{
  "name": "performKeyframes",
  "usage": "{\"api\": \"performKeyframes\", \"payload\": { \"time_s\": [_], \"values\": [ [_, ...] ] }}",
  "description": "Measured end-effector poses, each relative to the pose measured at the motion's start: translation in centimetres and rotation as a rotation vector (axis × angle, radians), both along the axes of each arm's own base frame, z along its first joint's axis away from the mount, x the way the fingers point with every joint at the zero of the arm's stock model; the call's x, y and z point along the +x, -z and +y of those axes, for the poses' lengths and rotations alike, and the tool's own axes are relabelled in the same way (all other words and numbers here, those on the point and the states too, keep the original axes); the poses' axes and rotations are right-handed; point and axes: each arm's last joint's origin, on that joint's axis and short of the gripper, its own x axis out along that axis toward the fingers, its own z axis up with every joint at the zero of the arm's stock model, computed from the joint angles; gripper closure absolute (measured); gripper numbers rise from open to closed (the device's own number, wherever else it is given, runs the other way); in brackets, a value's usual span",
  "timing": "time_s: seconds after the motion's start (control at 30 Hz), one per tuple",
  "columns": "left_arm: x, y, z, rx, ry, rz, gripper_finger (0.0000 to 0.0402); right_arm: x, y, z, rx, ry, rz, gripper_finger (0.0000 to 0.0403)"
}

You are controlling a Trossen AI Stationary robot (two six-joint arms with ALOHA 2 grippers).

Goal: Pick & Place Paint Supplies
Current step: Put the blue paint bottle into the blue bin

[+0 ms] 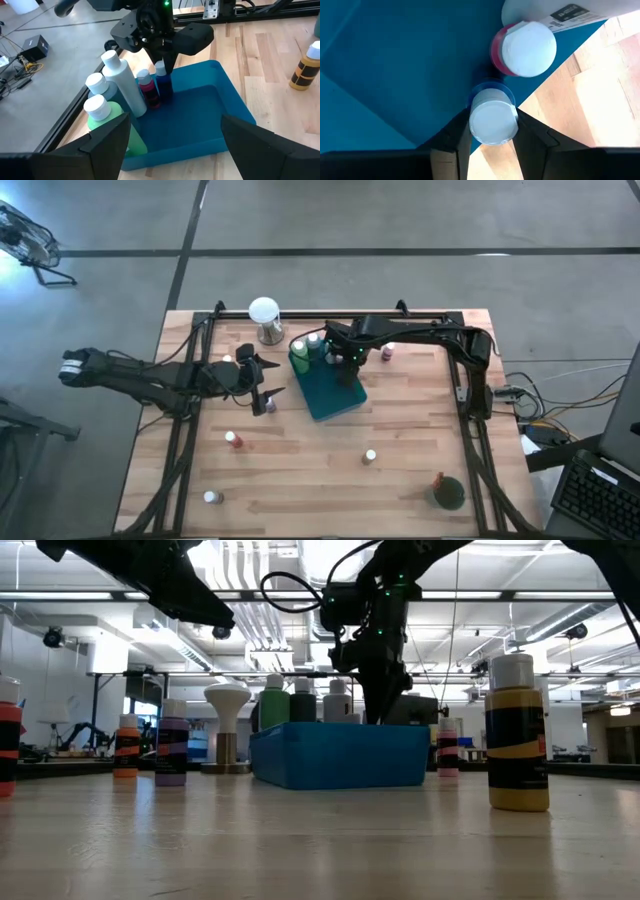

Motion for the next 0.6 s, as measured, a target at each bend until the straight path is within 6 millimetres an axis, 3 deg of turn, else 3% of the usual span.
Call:
{"api": "performKeyframes", "payload": {
  "time_s": [0.17,0.47,0.6],
  "values": [
    [0.00,0.00,-0.01,-0.002,0.000,-0.001,0.0087,-0.01,0.00,-0.02,0.000,0.001,0.001,0.0265],
    [0.00,0.00,0.00,-0.003,-0.001,-0.001,0.0087,0.00,0.00,0.00,0.000,0.000,0.001,0.0284],
    [0.00,0.00,0.00,-0.003,-0.001,-0.001,0.0087,0.00,-0.01,0.03,-0.002,-0.005,0.001,0.0269]
  ]
}}
